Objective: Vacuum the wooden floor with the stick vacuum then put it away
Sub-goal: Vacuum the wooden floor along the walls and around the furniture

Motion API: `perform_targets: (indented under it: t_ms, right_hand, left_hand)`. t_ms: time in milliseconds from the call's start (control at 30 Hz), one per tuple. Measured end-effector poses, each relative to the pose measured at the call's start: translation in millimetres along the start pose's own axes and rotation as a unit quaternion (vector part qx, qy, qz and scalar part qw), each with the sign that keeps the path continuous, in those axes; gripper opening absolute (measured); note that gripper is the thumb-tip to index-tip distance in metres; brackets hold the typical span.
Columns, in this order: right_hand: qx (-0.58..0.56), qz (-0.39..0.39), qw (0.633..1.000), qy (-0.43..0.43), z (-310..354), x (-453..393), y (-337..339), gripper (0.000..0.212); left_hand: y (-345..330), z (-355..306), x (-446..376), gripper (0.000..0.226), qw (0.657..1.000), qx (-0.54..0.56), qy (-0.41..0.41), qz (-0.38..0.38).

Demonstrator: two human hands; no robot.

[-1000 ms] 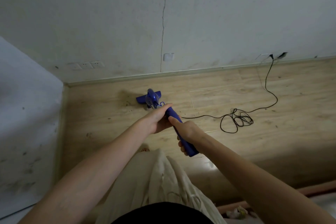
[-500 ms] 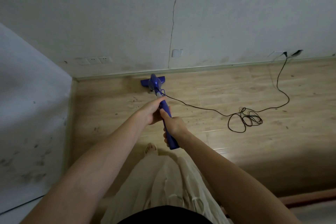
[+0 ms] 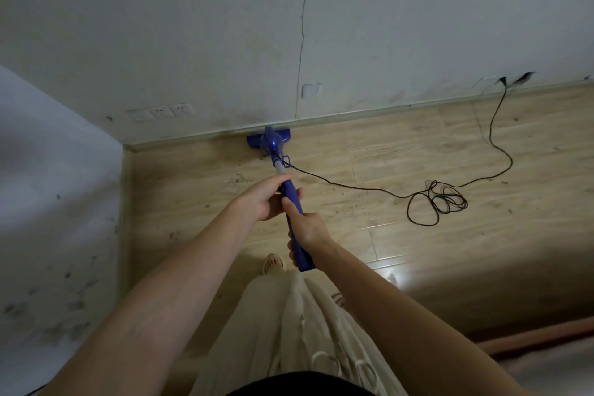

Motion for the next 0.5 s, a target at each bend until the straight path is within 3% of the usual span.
perform_targets:
  t_ms: [300, 500]
  right_hand:
    - [0.125, 0.028, 0.992, -0.013, -6, 45, 70, 0.054]
    - [0.121, 0.029, 0.992, 0.001, -7, 41, 69, 0.053]
  left_hand:
    - [-35, 37, 26, 0.035, 0.997, 0.044, 0.046, 0.05]
    - [-36, 37, 25, 0.033, 0.998, 0.039, 0.033, 0.033]
Point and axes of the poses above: each hand's wrist, its own x-axis away from the middle knuckle, its own y-axis out of the back of the hand, z = x × y, the point moved 1 cm from there along -x, towards the middle knuckle, and after that the axes turned 4 degrees about x, right-handed, at the moved point
